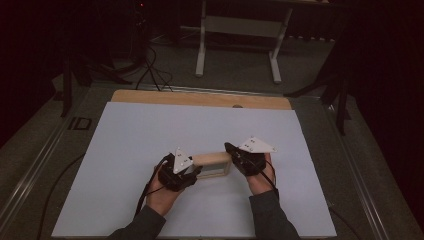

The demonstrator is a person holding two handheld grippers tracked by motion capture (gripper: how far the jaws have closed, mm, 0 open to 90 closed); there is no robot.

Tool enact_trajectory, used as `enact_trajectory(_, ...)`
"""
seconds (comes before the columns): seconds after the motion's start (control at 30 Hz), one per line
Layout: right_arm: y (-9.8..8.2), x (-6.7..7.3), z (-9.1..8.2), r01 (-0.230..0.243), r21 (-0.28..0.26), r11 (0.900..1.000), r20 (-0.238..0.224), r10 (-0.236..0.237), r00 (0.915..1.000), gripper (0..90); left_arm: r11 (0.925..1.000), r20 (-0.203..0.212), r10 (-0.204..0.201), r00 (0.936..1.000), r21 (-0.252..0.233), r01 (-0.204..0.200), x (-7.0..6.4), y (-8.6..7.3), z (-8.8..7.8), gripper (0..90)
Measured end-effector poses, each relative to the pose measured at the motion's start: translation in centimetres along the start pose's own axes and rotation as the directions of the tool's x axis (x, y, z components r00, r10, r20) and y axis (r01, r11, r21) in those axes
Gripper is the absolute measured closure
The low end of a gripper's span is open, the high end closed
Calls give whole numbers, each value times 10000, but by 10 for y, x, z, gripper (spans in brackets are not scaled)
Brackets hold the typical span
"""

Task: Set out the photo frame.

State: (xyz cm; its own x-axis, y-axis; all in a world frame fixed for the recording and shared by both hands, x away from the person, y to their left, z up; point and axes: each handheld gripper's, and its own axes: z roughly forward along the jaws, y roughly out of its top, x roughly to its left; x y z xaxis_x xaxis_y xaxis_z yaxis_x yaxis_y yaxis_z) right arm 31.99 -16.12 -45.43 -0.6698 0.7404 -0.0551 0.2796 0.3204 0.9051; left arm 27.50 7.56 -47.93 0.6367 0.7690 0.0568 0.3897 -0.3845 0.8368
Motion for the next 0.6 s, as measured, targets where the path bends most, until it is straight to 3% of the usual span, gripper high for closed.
enact_trajectory(0.6, 2, -12, -10, -53, -153, 9999, -616, 44, 9981, 809, 10000, 42, -68, 10000, 8, 68, 2, 0, 1, 553)
